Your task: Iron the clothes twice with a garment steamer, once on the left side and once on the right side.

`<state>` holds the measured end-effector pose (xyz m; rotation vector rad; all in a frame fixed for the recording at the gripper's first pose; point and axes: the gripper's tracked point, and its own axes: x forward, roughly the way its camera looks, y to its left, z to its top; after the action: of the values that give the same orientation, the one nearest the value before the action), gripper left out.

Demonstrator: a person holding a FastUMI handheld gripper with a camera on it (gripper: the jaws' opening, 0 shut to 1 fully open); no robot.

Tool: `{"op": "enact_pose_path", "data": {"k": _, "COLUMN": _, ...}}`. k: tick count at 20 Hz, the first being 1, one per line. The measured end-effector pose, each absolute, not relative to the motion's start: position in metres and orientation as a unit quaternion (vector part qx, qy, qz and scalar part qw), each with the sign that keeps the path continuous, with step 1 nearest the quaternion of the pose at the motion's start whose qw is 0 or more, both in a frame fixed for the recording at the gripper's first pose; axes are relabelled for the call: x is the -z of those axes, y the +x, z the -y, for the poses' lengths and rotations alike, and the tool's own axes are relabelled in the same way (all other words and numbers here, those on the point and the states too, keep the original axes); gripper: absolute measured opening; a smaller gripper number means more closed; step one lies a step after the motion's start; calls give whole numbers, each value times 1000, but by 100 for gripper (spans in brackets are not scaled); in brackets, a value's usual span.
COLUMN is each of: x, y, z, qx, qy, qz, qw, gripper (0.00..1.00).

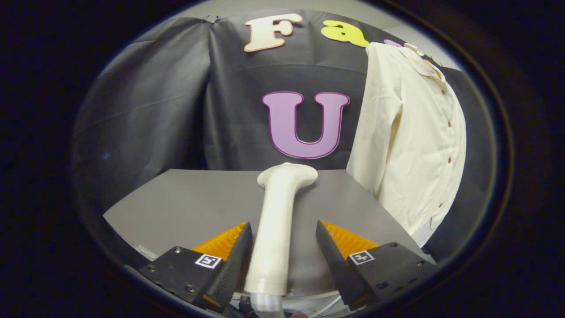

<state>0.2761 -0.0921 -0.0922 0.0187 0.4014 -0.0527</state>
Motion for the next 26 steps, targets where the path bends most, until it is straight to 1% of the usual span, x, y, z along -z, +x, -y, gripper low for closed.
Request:
{"op": "enact_pose_path", "data": {"k": 2, "x": 92, "y": 283, "z": 89, "qx": 22, "qy": 32, "qz": -195, "qw": 980, "gripper": 85}}
{"op": "enact_pose_path", "data": {"k": 3, "x": 91, "y": 283, "z": 86, "qx": 14, "qy": 31, "qz": -199, "qw": 979, "gripper": 79}}
{"op": "enact_pose_path", "data": {"k": 4, "x": 90, "y": 284, "z": 81, "qx": 7, "qy": 28, "qz": -198, "qw": 980, "gripper": 77}}
{"op": "enact_pose_path", "data": {"k": 5, "x": 92, "y": 285, "z": 76, "qx": 5, "qy": 23, "qz": -200, "qw": 980, "gripper": 67}}
{"op": "enact_pose_path", "data": {"k": 6, "x": 92, "y": 286, "z": 76, "qx": 10, "qy": 12, "qz": -199, "qw": 980, "gripper": 61}}
{"op": "enact_pose_path", "data": {"k": 8, "x": 92, "y": 284, "z": 77, "qx": 11, "qy": 1, "qz": -198, "qw": 980, "gripper": 54}}
{"op": "enact_pose_path", "data": {"k": 10, "x": 92, "y": 283, "z": 73, "qx": 11, "qy": 25, "qz": -198, "qw": 980, "gripper": 47}}
{"op": "enact_pose_path", "data": {"k": 14, "x": 84, "y": 284, "z": 75, "qx": 14, "qy": 9, "qz": -173, "qw": 985, "gripper": 38}}
{"op": "enact_pose_path", "data": {"k": 19, "x": 69, "y": 277, "z": 74, "qx": 5, "qy": 15, "qz": -114, "qw": 993, "gripper": 35}}
{"op": "enact_pose_path", "data": {"k": 22, "x": 62, "y": 265, "z": 77, "qx": -2, "qy": 35, "qz": -104, "qw": 994, "gripper": 34}}
{"op": "enact_pose_path", "data": {"k": 26, "x": 25, "y": 234, "z": 83, "qx": -18, "qy": 19, "qz": -32, "qw": 999, "gripper": 34}}
